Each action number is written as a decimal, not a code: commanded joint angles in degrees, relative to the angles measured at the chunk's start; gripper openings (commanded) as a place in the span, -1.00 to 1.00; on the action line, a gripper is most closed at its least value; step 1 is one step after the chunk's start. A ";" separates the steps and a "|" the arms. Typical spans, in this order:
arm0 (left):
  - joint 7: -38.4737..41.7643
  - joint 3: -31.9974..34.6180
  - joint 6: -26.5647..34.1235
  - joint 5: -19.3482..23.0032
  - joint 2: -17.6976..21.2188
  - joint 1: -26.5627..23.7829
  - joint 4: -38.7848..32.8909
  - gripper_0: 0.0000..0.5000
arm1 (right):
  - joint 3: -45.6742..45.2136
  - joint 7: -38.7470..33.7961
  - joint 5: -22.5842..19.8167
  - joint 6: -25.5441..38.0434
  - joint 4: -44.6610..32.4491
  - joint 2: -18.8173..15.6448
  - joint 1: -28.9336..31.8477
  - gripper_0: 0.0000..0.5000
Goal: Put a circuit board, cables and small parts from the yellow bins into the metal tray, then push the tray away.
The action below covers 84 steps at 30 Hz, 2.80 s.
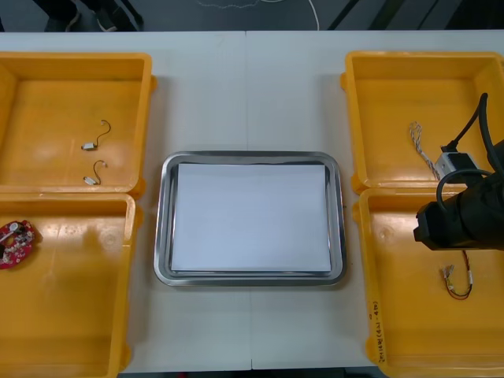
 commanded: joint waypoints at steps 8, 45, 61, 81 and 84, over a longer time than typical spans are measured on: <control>1.12 0.96 0.35 0.43 2.25 1.23 -1.50 1.00 | -1.77 -1.39 0.10 -0.50 -1.73 0.41 0.58 1.00; 1.12 0.96 0.35 0.43 2.25 1.23 -1.50 1.00 | -1.77 -1.39 0.10 -0.50 -1.73 0.41 0.58 1.00; 1.12 0.96 0.35 0.43 2.25 1.23 -1.50 1.00 | -1.77 -1.39 0.10 -0.50 -1.73 0.41 0.58 1.00; 1.12 0.96 0.35 0.43 2.25 1.23 -1.50 1.00 | -1.77 -1.39 0.10 -0.50 -1.73 0.41 0.58 1.00; 1.12 0.96 0.35 0.43 2.25 1.23 -1.50 1.00 | -1.77 -1.39 0.10 -0.50 -1.73 0.41 0.58 1.00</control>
